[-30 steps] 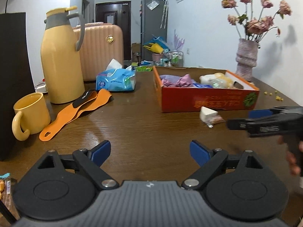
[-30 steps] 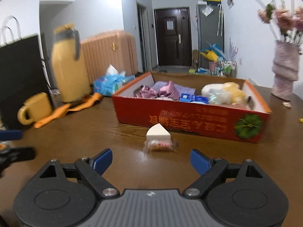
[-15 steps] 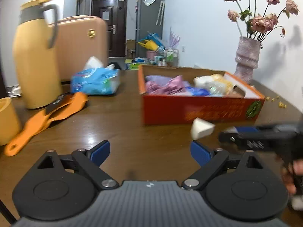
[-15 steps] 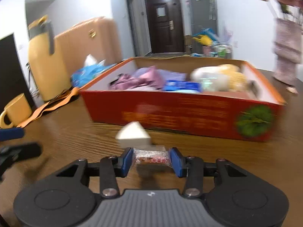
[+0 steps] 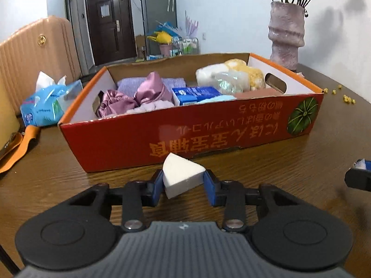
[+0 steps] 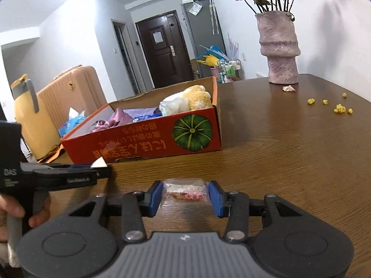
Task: Organize soft objects
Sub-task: 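Carry the wrapped sponge into the cardboard box and open both grippers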
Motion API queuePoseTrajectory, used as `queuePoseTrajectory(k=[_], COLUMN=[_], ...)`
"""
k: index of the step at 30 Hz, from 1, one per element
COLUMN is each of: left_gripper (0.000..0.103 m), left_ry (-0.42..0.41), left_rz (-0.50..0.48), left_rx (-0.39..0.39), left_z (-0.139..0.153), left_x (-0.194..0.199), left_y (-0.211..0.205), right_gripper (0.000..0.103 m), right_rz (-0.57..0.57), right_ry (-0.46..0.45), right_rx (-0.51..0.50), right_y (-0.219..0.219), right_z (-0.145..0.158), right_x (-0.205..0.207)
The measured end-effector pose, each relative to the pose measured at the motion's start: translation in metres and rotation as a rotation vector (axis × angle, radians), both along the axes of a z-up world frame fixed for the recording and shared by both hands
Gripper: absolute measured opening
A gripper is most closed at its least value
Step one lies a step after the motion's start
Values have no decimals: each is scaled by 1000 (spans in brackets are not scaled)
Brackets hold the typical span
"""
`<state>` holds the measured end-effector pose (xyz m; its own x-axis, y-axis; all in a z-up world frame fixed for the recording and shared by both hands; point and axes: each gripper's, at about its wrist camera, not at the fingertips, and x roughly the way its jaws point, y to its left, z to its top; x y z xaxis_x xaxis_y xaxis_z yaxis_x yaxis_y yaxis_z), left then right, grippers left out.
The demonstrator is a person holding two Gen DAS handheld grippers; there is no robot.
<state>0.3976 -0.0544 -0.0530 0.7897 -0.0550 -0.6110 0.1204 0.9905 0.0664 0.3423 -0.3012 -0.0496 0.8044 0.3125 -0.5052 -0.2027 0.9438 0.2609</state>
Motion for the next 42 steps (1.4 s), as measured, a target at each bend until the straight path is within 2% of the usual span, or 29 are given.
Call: queuePoseTrajectory(k=[3, 5, 8, 17, 21, 25, 29, 33, 38, 42], left_gripper=[24, 24, 23, 23, 23, 23, 23, 23, 23, 23], left_ry=[7, 14, -28, -105, -157, -181, -196, -210, -187, -126], left_rz=[5, 8, 20, 29, 35, 23, -1, -30, -45, -51], left_rx=[3, -20, -35, -133, -133, -154, -191, -204, -192, -205], left_z=[3, 9, 22, 55, 70, 78, 92, 111, 124, 117], left_x=[-9, -20, -49, -167, -190, -193, -166, -106, 3, 83], left_y=[1, 3, 7, 30, 41, 48, 57, 62, 61, 53], right_gripper=[43, 43, 43, 43, 43, 43, 43, 43, 43, 43], right_rz=[18, 34, 62, 114, 126, 127, 127, 147, 132, 112], right_ry=[-9, -14, -29, -41, -77, -112, -116, -148, -138, -41], right_rx=[11, 21, 18, 29, 24, 14, 28, 33, 19, 90], right_y=[4, 8, 20, 49, 63, 69, 67, 68, 79, 84], right_z=[1, 2, 8, 18, 30, 43, 59, 83, 104, 103], right_x=[-1, -7, -25, -99, -118, -124, -103, -48, 59, 162])
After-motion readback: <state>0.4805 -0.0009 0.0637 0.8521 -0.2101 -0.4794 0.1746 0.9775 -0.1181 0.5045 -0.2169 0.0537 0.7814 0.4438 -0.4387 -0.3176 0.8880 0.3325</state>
